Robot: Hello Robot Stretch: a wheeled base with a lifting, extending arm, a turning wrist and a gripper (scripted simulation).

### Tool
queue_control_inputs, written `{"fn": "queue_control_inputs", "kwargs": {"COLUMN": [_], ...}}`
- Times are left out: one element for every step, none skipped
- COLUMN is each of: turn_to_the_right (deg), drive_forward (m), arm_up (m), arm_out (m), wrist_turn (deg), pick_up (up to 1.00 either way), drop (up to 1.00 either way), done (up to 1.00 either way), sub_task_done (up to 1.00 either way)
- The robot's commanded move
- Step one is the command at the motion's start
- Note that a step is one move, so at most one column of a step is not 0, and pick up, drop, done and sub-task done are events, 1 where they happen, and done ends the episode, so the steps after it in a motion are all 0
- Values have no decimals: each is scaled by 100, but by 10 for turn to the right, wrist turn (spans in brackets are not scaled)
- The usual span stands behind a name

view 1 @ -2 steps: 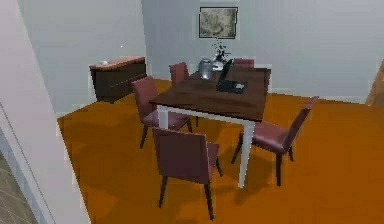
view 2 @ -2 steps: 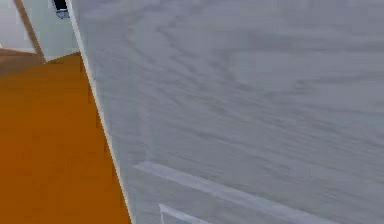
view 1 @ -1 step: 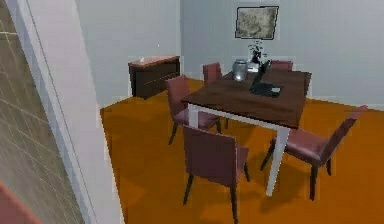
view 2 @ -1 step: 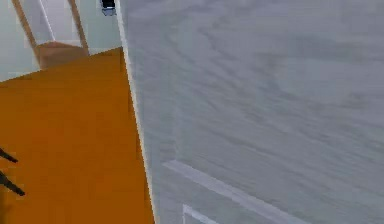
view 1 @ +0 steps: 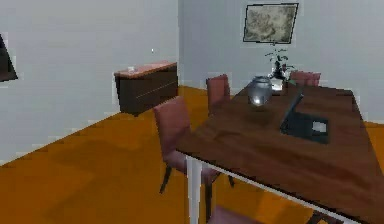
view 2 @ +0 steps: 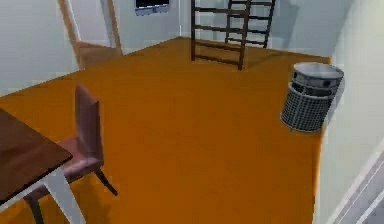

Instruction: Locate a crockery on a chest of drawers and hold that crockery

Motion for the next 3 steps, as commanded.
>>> {"fn": "queue_control_inputs", "kwargs": {"turn_to_the_right": [-390, 0, 240], "drive_forward": [0, 45, 0], "arm_up": [0, 0, 0], "arm_out": [0, 0, 0], "wrist_turn": [0, 0, 0], "pick_up": [0, 0, 0], "drop": [0, 0, 0], "done": [0, 0, 0], "sub_task_done": [0, 0, 0]}}
